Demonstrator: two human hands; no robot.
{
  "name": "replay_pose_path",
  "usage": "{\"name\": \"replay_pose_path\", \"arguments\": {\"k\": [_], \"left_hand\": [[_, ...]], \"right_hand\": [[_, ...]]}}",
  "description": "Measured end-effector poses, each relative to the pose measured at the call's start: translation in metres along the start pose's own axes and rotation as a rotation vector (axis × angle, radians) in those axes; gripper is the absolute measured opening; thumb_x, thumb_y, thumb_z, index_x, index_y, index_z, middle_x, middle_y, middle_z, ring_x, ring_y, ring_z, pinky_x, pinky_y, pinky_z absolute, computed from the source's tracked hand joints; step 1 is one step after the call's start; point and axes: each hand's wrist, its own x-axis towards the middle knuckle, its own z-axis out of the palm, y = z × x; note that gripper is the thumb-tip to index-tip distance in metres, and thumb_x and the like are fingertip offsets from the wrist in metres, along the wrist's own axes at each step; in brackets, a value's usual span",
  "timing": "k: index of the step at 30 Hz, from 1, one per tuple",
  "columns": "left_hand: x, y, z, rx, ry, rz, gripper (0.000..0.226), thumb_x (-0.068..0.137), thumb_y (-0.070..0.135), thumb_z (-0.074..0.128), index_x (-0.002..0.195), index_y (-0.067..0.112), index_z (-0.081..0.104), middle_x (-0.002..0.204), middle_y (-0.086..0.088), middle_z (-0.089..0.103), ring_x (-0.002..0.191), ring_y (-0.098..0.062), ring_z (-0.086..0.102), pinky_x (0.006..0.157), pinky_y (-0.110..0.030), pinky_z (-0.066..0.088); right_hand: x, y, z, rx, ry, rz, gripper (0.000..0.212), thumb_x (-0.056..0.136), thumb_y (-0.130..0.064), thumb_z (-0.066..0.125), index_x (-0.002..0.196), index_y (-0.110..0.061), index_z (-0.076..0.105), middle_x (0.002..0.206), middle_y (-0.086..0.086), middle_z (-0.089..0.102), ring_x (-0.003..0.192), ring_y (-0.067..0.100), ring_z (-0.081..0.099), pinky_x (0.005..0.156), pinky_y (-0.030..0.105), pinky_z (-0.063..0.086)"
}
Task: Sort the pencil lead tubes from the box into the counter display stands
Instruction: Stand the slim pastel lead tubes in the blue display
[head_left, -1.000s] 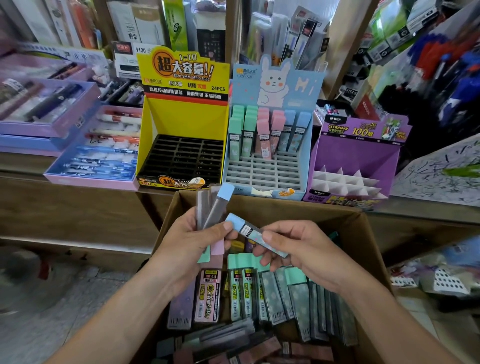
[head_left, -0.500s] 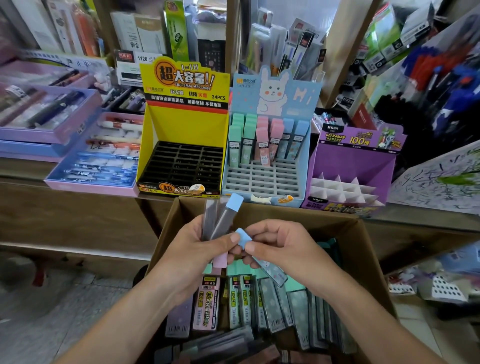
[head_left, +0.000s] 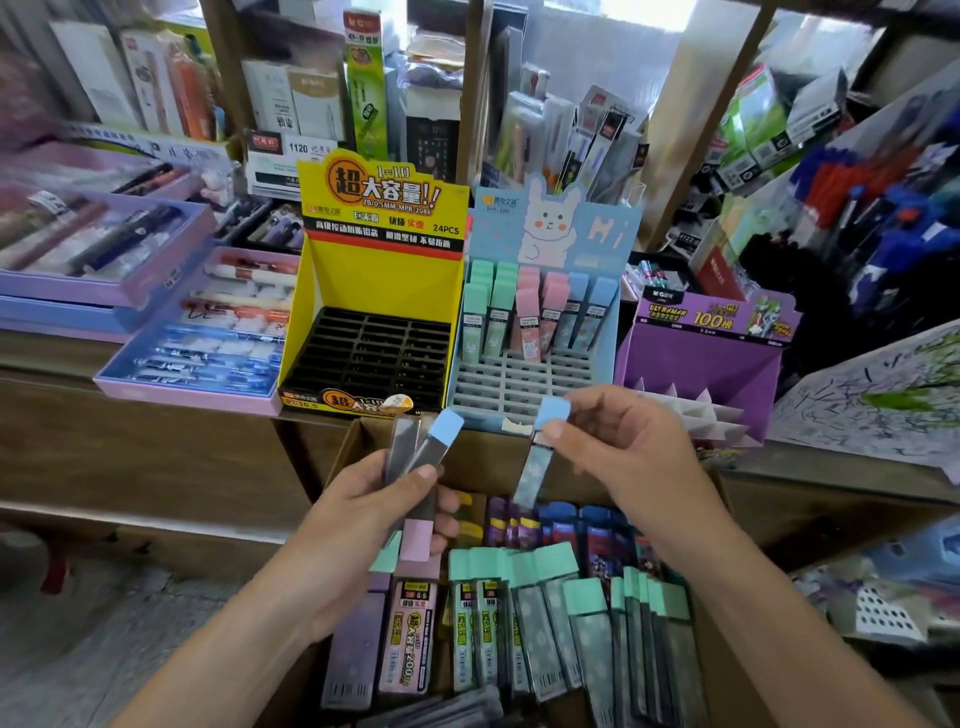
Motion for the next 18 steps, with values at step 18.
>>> {"name": "replay_pose_path", "arguments": {"k": [18], "left_hand": [[0.002,-0.009,-0.018,-0.085,0.067,-0.071,0.028,0.096,0.009,0.062,0.124,0.006,0.065,0.092,-0.022,0.073,0.075,-0.028,0.070,0.065,-0.034,0.062]], "right_hand": [[0.102,-0.063,-0.067,-0.577,0.159,-0.335,0.007,0.092,-0.009,0.074,0.098,-0.011,0.072,0.084,0.012,0.073,0.072,0.021,0.075,0.069,0.031,0.065]]}}
